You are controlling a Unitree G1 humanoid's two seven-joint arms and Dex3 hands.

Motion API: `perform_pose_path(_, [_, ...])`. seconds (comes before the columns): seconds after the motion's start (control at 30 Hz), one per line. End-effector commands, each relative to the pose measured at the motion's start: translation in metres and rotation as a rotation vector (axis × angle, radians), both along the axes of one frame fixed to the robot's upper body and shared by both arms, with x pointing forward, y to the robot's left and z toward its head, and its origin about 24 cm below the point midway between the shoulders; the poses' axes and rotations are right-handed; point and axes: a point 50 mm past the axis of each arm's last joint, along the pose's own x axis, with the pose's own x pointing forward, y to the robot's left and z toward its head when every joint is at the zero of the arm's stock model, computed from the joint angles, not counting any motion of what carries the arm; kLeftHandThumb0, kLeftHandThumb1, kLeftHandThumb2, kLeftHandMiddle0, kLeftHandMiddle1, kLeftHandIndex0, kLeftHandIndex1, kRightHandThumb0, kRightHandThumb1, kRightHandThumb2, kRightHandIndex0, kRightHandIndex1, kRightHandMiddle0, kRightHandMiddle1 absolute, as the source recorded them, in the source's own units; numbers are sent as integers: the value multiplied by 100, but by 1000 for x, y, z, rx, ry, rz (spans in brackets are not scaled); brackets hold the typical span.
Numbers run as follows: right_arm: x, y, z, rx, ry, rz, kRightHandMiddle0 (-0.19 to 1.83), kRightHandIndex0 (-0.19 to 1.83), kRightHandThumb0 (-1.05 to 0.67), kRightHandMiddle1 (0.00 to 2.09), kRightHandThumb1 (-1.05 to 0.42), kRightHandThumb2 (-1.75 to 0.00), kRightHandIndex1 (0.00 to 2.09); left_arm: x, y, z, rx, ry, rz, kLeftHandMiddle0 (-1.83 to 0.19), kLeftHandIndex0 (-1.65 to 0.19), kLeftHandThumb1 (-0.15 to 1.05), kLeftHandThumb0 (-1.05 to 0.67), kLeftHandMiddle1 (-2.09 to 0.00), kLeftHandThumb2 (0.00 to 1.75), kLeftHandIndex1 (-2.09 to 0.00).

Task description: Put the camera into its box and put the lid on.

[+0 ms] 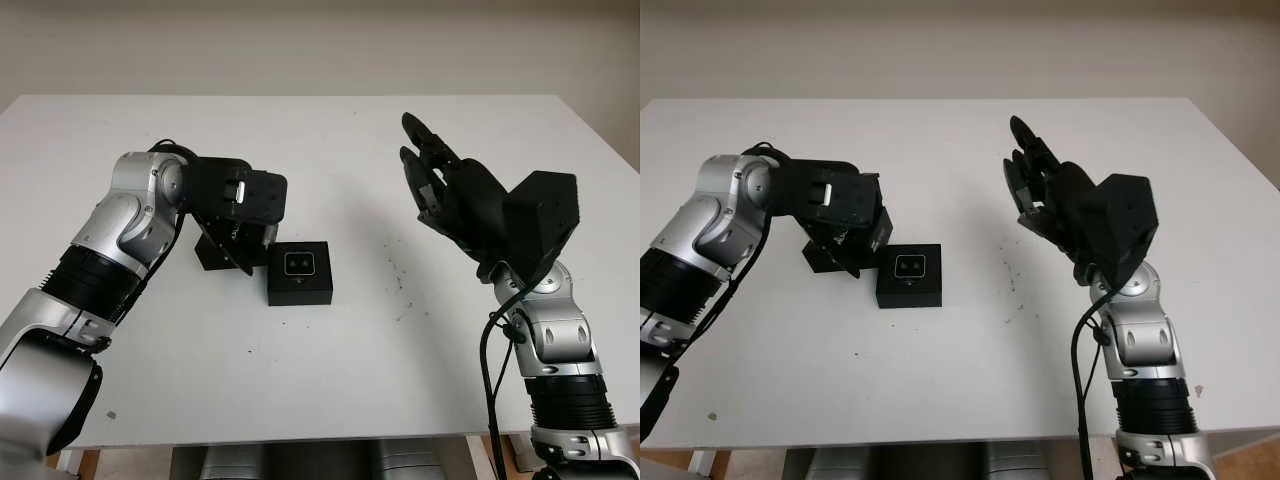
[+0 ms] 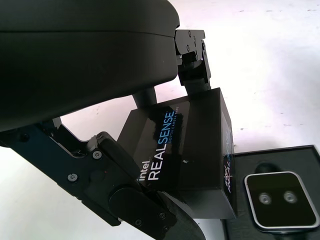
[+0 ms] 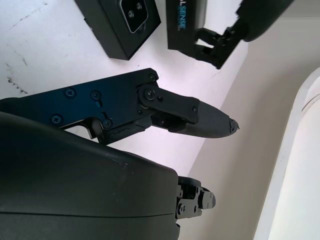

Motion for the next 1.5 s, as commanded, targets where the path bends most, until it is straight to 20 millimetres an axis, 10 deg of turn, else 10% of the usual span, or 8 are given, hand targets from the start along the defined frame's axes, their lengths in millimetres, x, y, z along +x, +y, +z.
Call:
perform_pose_path(0.0, [2, 2, 3, 5, -5, 3, -4, -3, -66, 6, -105, -66, 5, -1, -6, 18, 13, -30, -17, -60, -45, 105, -27, -209, 34, -209])
perform_pose_path(0.37, [3, 7, 2, 18, 16, 1, -4, -2, -66, 6, -105, -65, 6, -1, -10, 25, 31, -60, -44, -72, -37, 105, -25, -209, 32, -209])
perform_pose_path(0.67, [3, 9, 1, 11, -3, 0, -4, -1, -66, 6, -105, -65, 6, -3, -18, 12, -131, -2, 102, -45, -10, 105, -23, -209, 34, -205])
perform_pose_path(1.3, [5, 17, -2, 24, -19, 1, -3, 1, -67, 6, -105, -64, 6, -7, -37, -2, -219, 44, 219, -73, -3, 105, -25, -209, 41, -206])
perform_pose_path(1.47, [4, 17, -2, 27, -20, -9, -2, 1, -67, 6, -105, -65, 6, -10, -40, -5, -214, 57, 236, -67, 18, 105, -22, -209, 38, -137])
